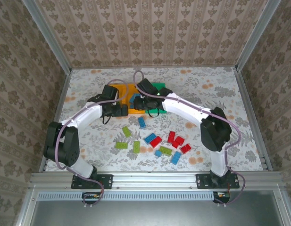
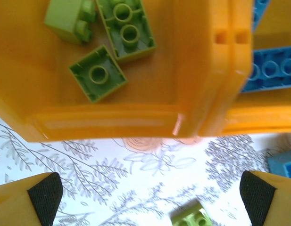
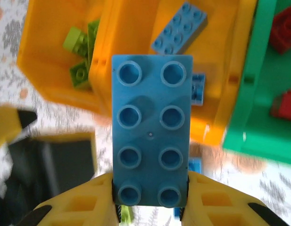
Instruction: Sort the legos into containers by color
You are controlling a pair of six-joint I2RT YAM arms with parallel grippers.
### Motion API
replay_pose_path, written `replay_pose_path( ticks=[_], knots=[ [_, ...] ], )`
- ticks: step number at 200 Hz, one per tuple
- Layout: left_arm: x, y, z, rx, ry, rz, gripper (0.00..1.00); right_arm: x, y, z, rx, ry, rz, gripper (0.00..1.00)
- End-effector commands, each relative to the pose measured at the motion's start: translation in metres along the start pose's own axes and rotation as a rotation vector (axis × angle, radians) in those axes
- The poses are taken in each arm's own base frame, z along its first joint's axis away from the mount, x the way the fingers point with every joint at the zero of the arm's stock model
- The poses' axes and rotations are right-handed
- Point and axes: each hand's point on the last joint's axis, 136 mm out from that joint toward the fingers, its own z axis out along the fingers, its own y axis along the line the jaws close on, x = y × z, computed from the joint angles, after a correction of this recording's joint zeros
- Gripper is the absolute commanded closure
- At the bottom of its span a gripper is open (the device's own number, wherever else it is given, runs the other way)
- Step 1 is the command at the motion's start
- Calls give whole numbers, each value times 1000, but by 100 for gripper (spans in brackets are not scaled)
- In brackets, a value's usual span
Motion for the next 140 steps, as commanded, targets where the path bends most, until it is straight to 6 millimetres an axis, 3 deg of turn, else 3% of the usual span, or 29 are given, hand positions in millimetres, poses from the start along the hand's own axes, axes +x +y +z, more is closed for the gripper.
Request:
replay_pose_path(
  ticks=[1, 43, 71, 98, 112, 140],
  knots=[
    [12, -6, -8, 28, 5, -54, 0, -9, -4, 24, -7, 40, -26, 68],
    [31, -7, -9, 48, 6, -85, 0, -24, -14, 49, -16, 14, -3, 65],
    [35, -12, -11, 63, 6, -76, 0, -24, -11, 55, -43, 16, 10, 52],
    [32, -24, -15, 107, -8, -69, 0, -27, -6, 44, -73, -6, 27, 34],
    [36, -45, -18, 151, -3, -37, 1, -28, -7, 34, -70, -25, 38, 24],
    [41, -73, -17, 192, 26, -21, 4, -29, -17, 6, -45, -74, 52, 21]
  ],
)
